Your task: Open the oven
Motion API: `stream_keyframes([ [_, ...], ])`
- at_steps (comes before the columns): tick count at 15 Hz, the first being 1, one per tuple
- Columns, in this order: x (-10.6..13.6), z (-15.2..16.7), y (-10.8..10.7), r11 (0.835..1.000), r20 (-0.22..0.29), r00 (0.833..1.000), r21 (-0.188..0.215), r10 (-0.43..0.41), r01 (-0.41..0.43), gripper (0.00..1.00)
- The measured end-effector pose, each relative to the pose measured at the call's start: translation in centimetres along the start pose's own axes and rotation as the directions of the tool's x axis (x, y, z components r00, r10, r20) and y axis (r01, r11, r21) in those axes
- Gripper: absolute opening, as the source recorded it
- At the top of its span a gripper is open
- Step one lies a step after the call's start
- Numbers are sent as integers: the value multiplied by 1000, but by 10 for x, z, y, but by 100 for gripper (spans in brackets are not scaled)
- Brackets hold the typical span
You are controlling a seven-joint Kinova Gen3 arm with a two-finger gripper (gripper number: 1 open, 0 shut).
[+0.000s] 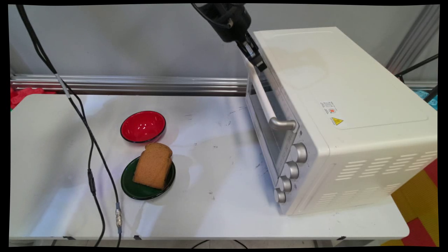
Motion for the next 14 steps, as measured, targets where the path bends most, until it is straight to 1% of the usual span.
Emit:
stream_keyframes([
  [6, -4, 17, -1, 1000, -9, 1000, -16, -8, 8, 0],
  [10, -5, 27, -4, 1000, -14, 1000, -14, -7, 7, 0],
  [14, -11, 34, -8, 1000, -8, 1000, -7, -4, 4, 0],
])
